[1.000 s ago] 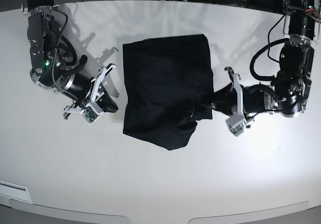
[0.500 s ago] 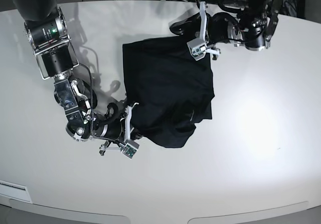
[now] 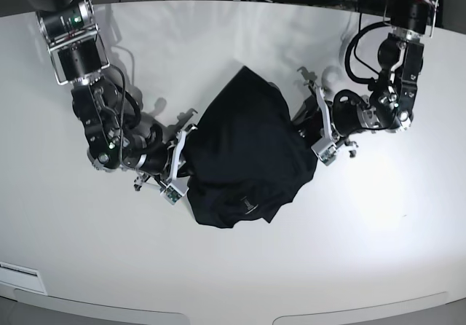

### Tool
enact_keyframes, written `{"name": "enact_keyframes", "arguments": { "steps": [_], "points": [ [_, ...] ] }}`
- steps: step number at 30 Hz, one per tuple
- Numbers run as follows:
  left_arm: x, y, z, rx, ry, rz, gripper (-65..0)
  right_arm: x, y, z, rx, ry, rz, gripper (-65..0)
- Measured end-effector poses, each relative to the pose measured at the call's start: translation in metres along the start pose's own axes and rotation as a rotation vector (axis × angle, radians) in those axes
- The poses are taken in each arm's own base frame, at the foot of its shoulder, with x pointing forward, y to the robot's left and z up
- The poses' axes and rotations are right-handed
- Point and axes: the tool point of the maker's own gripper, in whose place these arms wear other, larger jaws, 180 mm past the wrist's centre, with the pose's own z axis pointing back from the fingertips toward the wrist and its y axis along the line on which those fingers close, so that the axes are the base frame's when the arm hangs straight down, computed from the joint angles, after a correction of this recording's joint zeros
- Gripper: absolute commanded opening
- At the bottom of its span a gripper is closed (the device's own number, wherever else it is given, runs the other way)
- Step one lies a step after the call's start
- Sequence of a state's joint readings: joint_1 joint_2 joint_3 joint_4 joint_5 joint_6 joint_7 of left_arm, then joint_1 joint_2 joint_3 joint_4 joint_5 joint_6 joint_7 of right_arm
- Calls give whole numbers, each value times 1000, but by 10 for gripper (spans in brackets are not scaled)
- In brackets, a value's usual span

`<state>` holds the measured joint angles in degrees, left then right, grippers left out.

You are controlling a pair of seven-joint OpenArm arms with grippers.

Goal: Fold the T-shirt properly

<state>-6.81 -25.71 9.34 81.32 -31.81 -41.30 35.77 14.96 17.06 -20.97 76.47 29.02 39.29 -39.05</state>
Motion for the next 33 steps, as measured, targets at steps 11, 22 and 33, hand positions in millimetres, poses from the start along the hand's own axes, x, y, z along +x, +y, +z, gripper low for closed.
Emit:
{"name": "enact_keyframes", "arguments": {
  "steps": [11, 22, 33],
  "points": [
    [35, 54, -3, 101, -14, -28, -650, -33, 39, 56, -58, -65, -133, -650],
    [76, -7, 24, -191, -26, 86, -650, 50, 33, 155, -111, -454, -159, -650],
    [78, -101, 92, -362, -136, -3, -650, 19, 55, 231, -91, -529, -308, -650]
  ]
}}
